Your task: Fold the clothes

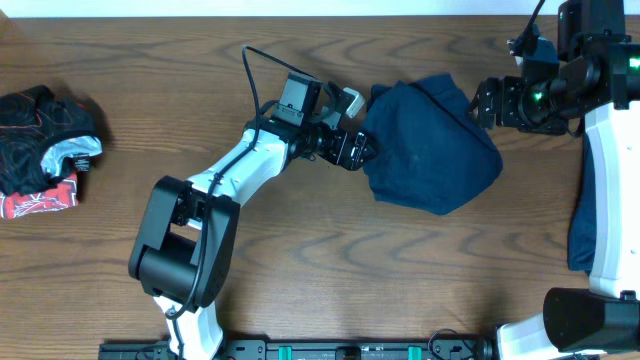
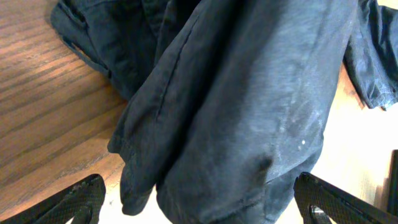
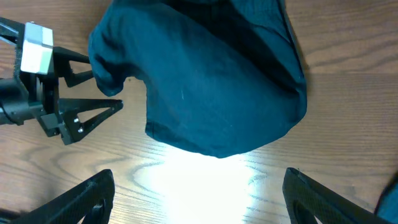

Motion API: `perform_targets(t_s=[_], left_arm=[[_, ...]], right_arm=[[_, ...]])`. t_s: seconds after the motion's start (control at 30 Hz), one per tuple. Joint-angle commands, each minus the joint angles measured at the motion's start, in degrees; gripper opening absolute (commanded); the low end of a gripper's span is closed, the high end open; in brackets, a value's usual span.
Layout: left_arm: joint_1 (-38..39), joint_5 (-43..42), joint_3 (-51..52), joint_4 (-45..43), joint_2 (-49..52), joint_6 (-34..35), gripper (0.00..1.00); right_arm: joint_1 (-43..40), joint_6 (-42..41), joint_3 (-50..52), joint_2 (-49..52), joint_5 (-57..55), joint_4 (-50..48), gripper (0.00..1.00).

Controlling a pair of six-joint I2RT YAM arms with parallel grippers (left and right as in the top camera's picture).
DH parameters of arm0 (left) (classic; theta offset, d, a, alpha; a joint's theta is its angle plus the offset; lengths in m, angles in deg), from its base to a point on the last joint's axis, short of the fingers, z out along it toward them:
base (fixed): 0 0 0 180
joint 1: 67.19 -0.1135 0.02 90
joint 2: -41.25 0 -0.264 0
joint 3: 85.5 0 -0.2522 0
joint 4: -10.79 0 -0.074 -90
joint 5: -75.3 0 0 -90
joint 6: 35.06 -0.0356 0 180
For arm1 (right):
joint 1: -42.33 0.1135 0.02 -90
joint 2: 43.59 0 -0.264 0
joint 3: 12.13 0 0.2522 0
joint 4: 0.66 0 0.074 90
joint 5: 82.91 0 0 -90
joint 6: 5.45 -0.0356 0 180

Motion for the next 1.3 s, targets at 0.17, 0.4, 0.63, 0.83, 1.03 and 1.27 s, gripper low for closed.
perform_targets(t_s=[0.17,0.4,0.63,0.83,1.03,1.27], left_arm=[[0.09,0.15,-0.85,-1.88,-3.13,-1.73,0.62],[0.09,0.26,-0.85,-3.37,-3.13,-0.98,0.83],[0.15,0.68,-0.85,-3.93,-3.19,-0.96,0.73],[0.28,1.84,-0.85,-3.34,-3.19,-0.98,0.64],[2.58,6.73,-0.85,-3.04,-3.19,-1.01,0.11],[5.40,18.12,-1.38,-1.86,-4.11,-0.94,0.06]], right_arm=[[-0.15,1.64,-0.07,0.09,0.87,0.24,0.85],[-0.15,2.14,-0.07,0.09,0.90,0.24,0.85],[-0.15,2.14,-0.07,0.09,0.90,-0.17,0.85],[-0.15,2.14,-0.07,0.09,0.90,-0.44,0.85],[-0.15,2.14,-0.07,0.09,0.90,-0.52,0.82],[-0.15,2.12,-0.07,0.09,0.90,-0.44,0.67]])
